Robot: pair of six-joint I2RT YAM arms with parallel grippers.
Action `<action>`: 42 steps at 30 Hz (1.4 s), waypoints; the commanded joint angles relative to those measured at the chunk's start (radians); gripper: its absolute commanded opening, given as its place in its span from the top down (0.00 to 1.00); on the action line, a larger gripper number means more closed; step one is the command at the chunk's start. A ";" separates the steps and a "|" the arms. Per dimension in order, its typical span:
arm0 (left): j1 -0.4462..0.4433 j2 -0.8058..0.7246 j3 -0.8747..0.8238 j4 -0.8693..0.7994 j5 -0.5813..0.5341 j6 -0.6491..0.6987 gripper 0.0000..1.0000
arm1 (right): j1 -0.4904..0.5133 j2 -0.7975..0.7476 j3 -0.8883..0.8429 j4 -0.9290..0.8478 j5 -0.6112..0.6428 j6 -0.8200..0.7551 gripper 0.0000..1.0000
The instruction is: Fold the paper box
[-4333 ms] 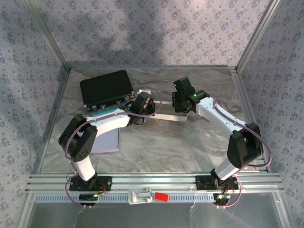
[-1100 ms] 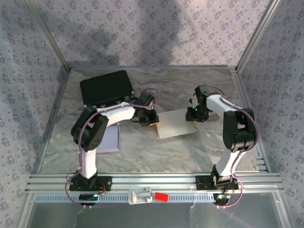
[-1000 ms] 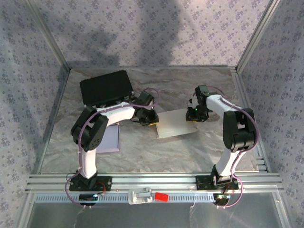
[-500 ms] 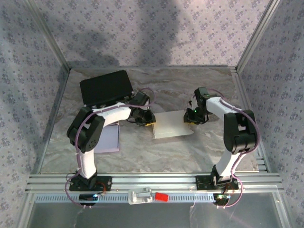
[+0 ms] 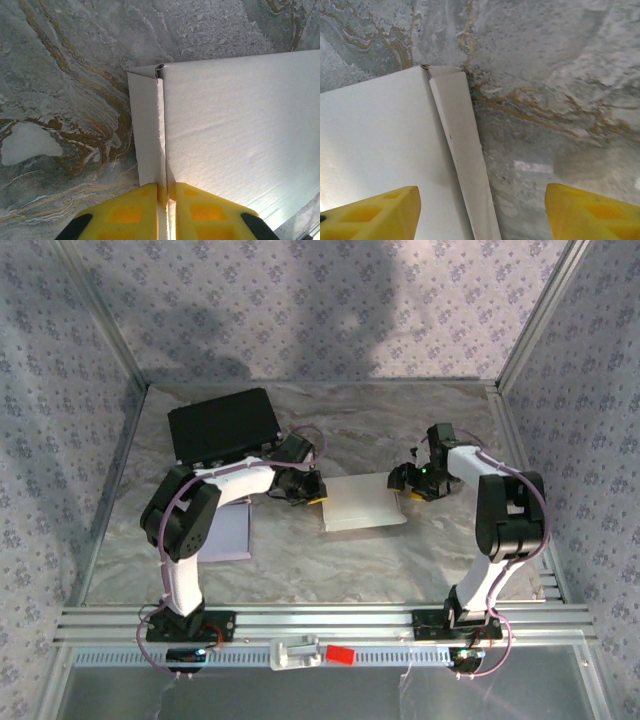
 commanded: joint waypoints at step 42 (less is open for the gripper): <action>-0.199 -0.473 -0.089 -0.069 -0.209 0.960 0.66 | 0.010 0.031 0.072 -0.022 -0.540 0.641 0.64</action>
